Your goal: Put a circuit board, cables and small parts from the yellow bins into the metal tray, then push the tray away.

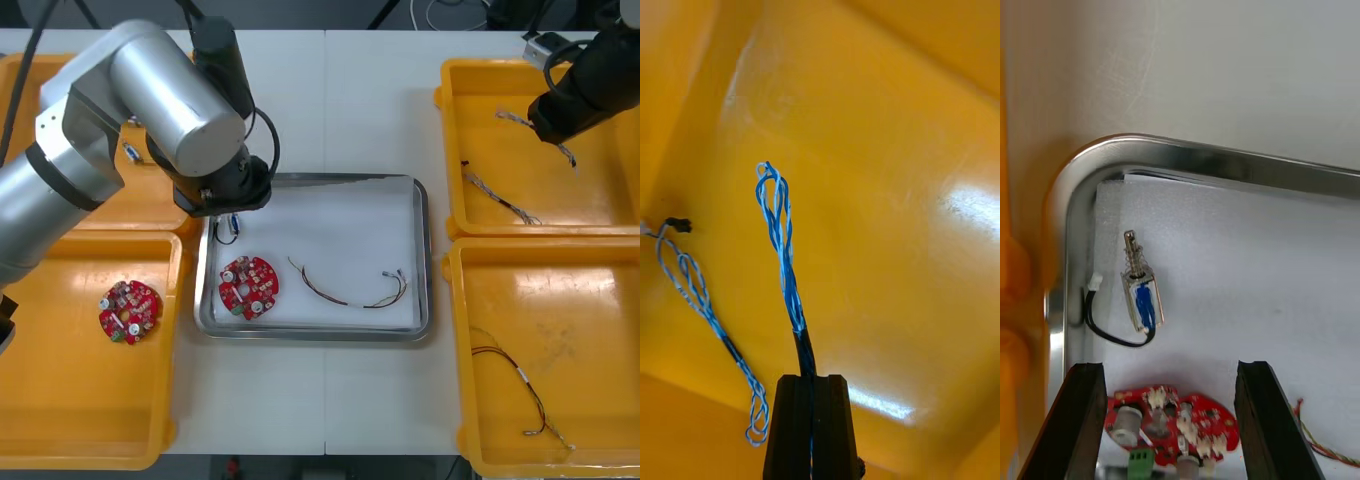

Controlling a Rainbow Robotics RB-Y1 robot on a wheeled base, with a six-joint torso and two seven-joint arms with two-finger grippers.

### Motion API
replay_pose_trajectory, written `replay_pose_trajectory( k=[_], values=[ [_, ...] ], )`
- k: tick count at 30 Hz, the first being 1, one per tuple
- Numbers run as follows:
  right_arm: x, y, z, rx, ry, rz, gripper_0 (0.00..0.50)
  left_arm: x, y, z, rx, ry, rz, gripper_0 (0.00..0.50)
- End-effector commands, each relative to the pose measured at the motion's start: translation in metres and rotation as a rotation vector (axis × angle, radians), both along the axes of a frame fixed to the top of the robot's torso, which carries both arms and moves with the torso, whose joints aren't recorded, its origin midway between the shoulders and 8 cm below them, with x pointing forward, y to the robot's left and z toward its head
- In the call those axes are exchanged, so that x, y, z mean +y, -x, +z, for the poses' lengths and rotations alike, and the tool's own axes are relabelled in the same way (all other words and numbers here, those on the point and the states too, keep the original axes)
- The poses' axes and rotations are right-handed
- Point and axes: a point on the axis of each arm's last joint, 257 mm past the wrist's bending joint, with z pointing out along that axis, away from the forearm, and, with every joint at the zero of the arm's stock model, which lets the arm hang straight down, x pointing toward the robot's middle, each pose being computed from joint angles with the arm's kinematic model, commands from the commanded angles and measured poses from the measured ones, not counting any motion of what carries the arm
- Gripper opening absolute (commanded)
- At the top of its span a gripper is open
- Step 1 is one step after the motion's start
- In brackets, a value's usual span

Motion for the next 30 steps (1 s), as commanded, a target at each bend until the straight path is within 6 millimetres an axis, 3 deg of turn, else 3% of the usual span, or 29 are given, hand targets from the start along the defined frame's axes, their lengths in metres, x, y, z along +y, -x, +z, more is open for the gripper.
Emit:
replay_pose_trajectory(
  k=[1, 4, 8, 17, 23, 30],
  values=[
    [-0.010, 0.019, 0.032, -0.053, 0.062, 0.035, 0.000, -0.005, 0.002, 0.066, -0.066, 0.051, -0.050, 0.500],
    [0.000, 0.031, 0.036, -0.055, 0.083, 0.078, 0.000, 0.005, 0.005, 0.080, -0.072, 0.051, -0.048, 0.500],
    [0.028, 0.050, 0.042, -0.068, 0.113, 0.175, 0.000, 0.033, 0.009, 0.101, -0.084, 0.014, -0.058, 0.500],
    [0.107, 0.081, 0.049, -0.114, 0.123, 0.452, 0.000, 0.095, 0.004, 0.126, -0.075, -0.066, -0.122, 0.500],
    [0.166, 0.098, 0.036, -0.125, 0.123, 0.634, 0.000, 0.136, -0.014, 0.136, -0.081, -0.090, -0.150, 0.500],
    [0.226, 0.098, 0.023, -0.207, 0.119, 0.767, 0.000, 0.169, -0.043, 0.133, -0.116, -0.124, -0.161, 0.500]
  ],
)
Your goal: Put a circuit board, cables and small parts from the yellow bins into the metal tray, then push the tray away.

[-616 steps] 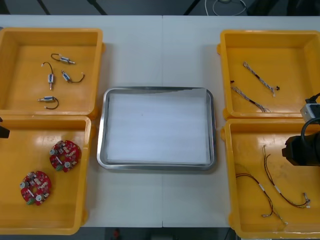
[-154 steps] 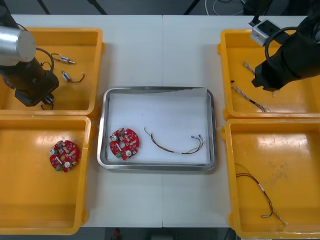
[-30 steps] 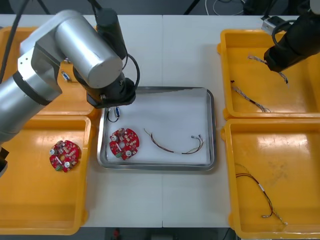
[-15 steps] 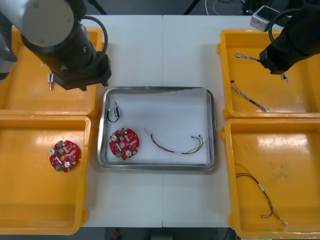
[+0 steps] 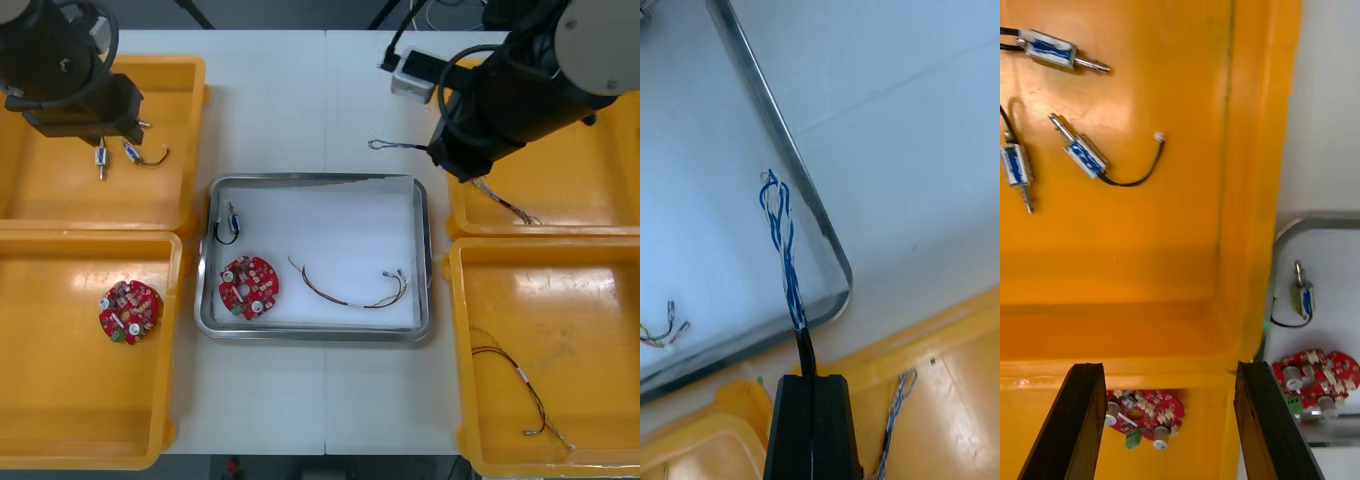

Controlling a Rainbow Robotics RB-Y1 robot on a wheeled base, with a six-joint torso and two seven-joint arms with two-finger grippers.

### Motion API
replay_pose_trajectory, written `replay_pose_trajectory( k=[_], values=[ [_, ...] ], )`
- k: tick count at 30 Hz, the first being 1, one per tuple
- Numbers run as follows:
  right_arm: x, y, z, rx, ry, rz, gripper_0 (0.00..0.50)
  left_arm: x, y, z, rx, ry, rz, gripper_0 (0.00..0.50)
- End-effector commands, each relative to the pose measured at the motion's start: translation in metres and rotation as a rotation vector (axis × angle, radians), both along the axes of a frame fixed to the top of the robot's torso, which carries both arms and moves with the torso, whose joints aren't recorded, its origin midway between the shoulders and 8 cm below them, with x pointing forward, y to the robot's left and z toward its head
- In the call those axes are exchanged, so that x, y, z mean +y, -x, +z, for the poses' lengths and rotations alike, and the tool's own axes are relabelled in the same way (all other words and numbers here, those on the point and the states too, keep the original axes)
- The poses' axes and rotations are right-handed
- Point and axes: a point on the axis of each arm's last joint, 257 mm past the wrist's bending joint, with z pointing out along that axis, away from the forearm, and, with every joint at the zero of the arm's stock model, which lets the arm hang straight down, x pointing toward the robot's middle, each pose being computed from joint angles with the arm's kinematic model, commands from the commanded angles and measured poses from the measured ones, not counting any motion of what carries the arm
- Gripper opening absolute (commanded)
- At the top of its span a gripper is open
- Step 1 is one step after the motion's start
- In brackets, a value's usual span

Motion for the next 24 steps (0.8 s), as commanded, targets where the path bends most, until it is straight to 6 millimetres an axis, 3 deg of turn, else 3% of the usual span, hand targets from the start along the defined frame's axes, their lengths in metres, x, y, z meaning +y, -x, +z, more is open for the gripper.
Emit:
replay_pose_trajectory(
  k=[1, 5, 15, 22, 24],
  values=[
    [0.046, 0.005, -0.009, -0.066, 0.014, 0.128, 0.000, 0.033, -0.031, 0.035, -0.113, -0.062, -0.037, 0.500],
    [0.069, 0.003, -0.026, -0.106, 0.052, 0.171, 0.000, 0.049, -0.050, 0.029, -0.143, -0.068, -0.040, 0.500],
    [0.101, 0.004, -0.081, -0.097, 0.127, 0.252, 0.000, 0.087, -0.077, 0.015, -0.180, -0.120, -0.069, 0.500],
    [0.098, 0.000, -0.114, -0.108, 0.211, 0.262, 0.000, 0.097, -0.087, 0.003, -0.187, -0.098, -0.050, 0.500],
    [0.093, -0.003, -0.132, -0.089, 0.240, 0.256, 0.000, 0.099, -0.089, -0.007, -0.178, -0.095, -0.048, 0.500]
  ],
)
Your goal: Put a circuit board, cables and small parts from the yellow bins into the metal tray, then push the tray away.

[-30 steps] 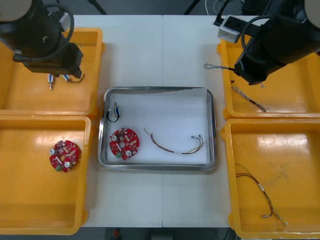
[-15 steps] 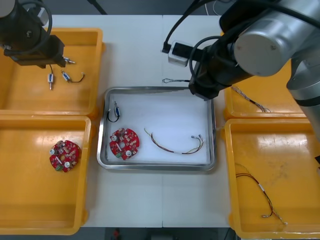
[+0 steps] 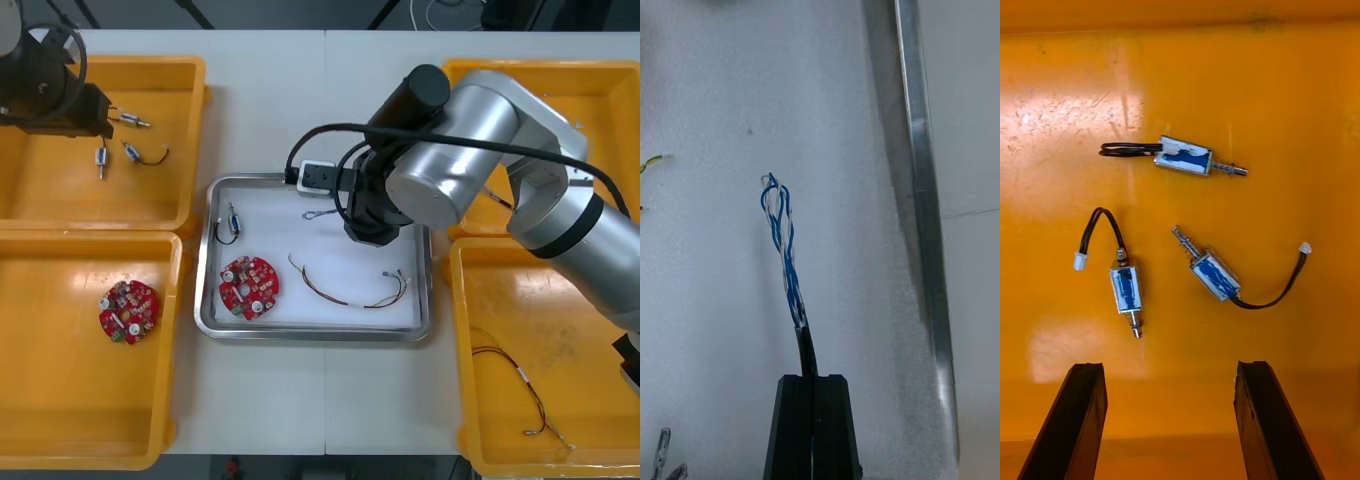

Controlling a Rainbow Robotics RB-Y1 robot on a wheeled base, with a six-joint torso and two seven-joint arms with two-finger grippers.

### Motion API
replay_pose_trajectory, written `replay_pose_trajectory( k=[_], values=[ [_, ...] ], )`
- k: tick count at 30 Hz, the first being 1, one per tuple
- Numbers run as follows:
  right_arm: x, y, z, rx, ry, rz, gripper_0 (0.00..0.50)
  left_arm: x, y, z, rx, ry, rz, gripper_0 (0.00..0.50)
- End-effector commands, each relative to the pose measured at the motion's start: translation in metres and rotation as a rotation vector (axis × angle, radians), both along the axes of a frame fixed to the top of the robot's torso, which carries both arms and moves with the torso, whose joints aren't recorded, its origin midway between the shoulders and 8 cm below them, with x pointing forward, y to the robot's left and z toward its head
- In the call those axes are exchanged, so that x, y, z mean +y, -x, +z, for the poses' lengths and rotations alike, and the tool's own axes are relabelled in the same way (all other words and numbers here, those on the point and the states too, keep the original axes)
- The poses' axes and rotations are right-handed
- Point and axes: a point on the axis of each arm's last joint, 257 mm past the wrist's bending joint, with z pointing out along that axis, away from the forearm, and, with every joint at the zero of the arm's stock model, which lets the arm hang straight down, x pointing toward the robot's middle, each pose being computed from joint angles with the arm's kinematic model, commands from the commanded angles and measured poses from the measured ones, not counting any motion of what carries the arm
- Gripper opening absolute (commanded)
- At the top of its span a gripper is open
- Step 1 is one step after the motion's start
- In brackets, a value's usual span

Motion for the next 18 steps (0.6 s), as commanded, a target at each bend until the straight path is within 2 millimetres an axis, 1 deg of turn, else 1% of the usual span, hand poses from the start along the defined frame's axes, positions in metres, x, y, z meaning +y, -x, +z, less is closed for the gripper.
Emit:
replay_pose_trajectory(
  k=[1, 6, 7, 9, 11, 12, 13, 14, 15, 16, 17, 18],
  values=[
    [0.007, 0.002, -0.027, 0.011, 0.048, 0.035, 0.000, 0.016, -0.016, 0.031, -0.070, -0.036, -0.022, 0.500],
    [0.004, -0.004, -0.049, 0.042, 0.055, 0.016, 0.000, 0.015, -0.025, 0.019, -0.087, -0.066, -0.027, 0.500],
    [0.004, -0.004, -0.049, 0.042, 0.055, 0.016, 0.000, 0.015, -0.025, 0.019, -0.087, -0.066, -0.027, 0.500],
    [0.004, -0.004, -0.055, 0.059, 0.049, 0.003, 0.000, 0.014, -0.029, 0.010, -0.086, -0.061, -0.020, 0.500],
    [0.006, -0.004, -0.055, 0.060, 0.046, 0.003, 0.000, 0.014, -0.031, 0.007, -0.087, -0.063, -0.019, 0.500],
    [0.007, -0.003, -0.054, 0.061, 0.039, 0.002, 0.032, 0.014, -0.034, 0.002, -0.092, -0.061, -0.015, 0.500],
    [0.007, -0.003, -0.054, 0.061, 0.039, 0.002, 0.032, 0.014, -0.034, 0.002, -0.092, -0.061, -0.015, 0.500],
    [0.006, -0.003, -0.054, 0.063, 0.038, -0.005, 0.116, 0.015, -0.036, -0.004, -0.091, -0.064, -0.011, 0.500],
    [0.007, -0.003, -0.054, 0.061, 0.036, -0.004, 0.177, 0.016, -0.037, -0.005, -0.092, -0.065, -0.009, 0.500],
    [0.008, -0.003, -0.051, 0.056, 0.031, -0.005, 0.177, 0.016, -0.039, -0.008, -0.093, -0.067, -0.007, 0.500],
    [0.008, -0.004, -0.050, 0.055, 0.029, -0.005, 0.472, 0.015, -0.039, -0.011, -0.092, -0.067, -0.006, 0.500],
    [0.011, -0.003, -0.046, 0.049, 0.020, -0.005, 0.500, 0.015, -0.041, -0.013, -0.097, -0.067, -0.006, 0.500]
  ],
)
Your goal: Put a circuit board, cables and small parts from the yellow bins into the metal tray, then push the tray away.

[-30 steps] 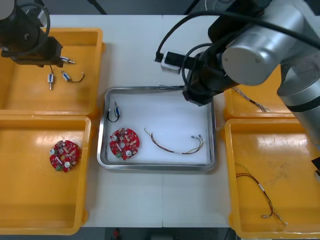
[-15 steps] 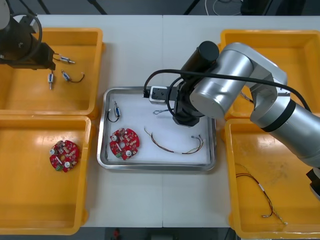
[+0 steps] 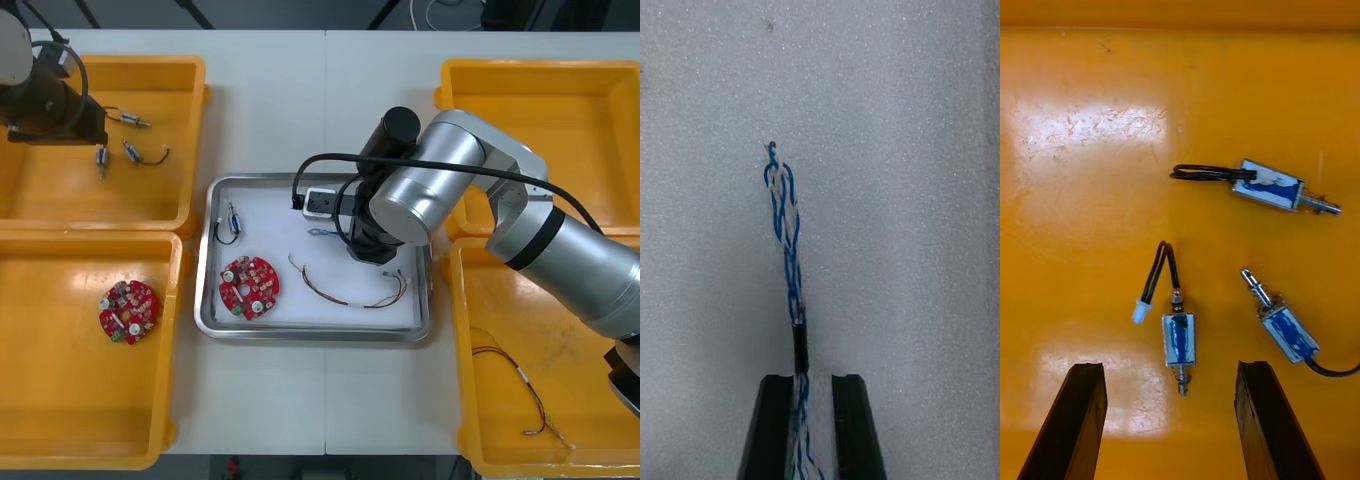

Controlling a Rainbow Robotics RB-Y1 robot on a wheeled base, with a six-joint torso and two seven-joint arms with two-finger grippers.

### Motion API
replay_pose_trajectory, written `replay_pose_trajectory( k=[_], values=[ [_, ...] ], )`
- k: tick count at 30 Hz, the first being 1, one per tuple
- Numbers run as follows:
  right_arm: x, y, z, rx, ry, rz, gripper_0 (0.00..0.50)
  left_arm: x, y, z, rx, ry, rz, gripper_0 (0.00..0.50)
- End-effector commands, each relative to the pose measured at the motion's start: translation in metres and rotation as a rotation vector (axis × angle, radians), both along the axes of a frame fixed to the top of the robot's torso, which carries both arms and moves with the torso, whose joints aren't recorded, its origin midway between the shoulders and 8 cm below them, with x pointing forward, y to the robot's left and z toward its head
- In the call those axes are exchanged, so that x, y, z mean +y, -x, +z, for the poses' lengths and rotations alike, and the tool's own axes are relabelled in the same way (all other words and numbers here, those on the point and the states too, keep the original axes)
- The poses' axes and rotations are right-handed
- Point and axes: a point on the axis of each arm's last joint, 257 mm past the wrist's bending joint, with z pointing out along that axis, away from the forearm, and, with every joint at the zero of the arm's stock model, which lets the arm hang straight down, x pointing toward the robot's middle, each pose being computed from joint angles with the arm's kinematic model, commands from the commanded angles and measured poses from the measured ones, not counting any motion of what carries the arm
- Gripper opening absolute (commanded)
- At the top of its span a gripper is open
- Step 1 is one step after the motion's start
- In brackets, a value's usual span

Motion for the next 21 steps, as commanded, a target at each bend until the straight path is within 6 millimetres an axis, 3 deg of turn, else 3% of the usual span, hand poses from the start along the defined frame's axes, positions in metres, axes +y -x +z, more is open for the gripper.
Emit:
replay_pose_trajectory(
  k=[1, 8, 13, 21],
  values=[
    [0.024, 0.006, 0.012, -0.024, -0.036, 0.048, 0.500, -0.015, -0.019, 0.013, -0.044, -0.061, -0.083, 0.500],
    [0.026, 0.011, 0.026, -0.022, -0.051, 0.041, 0.500, -0.019, -0.024, -0.003, -0.041, -0.056, -0.079, 0.500],
    [0.018, 0.026, 0.045, 0.008, -0.034, 0.021, 0.500, -0.022, -0.023, -0.012, -0.030, -0.055, -0.082, 0.500],
    [-0.010, 0.050, 0.084, 0.069, -0.028, -0.079, 0.500, -0.023, -0.026, -0.028, -0.027, -0.076, -0.090, 0.500]
  ],
)
